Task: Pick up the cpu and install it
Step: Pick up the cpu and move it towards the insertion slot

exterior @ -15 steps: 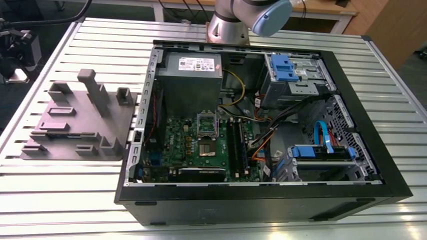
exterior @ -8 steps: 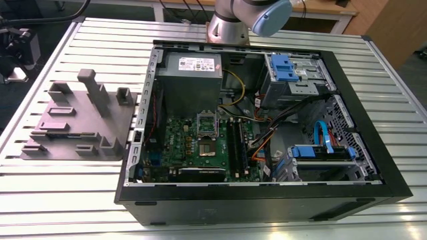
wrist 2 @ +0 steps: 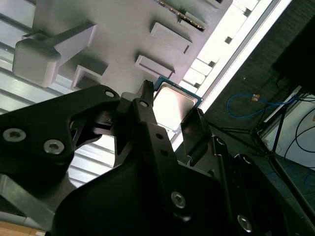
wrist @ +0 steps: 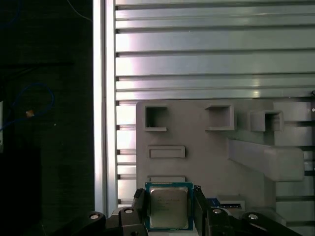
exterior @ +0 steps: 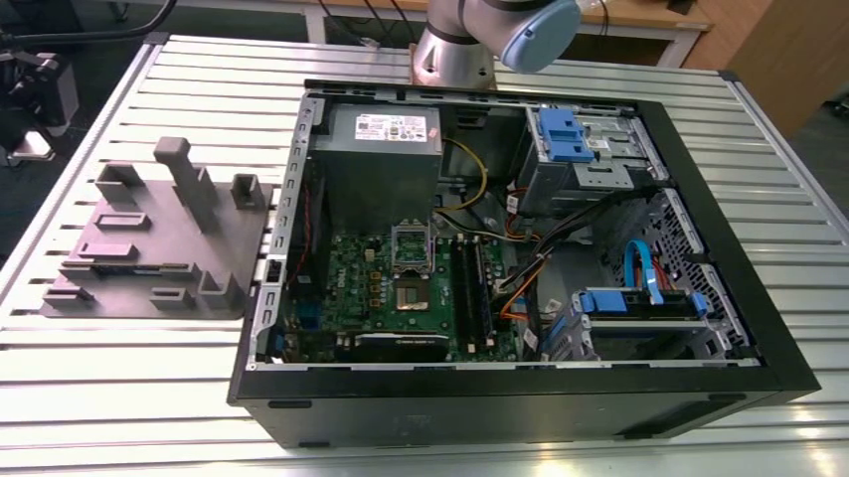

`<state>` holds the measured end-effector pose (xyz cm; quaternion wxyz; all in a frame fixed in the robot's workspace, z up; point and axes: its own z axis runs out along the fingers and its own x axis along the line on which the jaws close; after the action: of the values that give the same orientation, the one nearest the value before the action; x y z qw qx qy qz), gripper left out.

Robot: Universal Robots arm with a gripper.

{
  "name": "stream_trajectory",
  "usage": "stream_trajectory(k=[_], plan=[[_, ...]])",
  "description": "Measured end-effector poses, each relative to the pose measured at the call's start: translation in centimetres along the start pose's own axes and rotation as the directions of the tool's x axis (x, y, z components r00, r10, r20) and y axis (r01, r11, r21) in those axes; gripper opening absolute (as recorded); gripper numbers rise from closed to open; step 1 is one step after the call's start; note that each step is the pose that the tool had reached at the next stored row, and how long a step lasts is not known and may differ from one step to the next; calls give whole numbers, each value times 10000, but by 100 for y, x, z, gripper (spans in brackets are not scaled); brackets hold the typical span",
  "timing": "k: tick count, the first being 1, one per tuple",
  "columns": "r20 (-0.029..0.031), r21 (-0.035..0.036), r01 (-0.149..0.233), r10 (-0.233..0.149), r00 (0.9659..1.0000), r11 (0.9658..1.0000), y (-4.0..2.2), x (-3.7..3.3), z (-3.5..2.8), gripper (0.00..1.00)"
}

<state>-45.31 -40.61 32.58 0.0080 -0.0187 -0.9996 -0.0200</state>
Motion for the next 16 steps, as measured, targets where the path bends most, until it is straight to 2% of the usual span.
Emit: stream_trajectory(k=[16], plan=[[1,-1,1,-1,10000,10000,4,2,-89,47]])
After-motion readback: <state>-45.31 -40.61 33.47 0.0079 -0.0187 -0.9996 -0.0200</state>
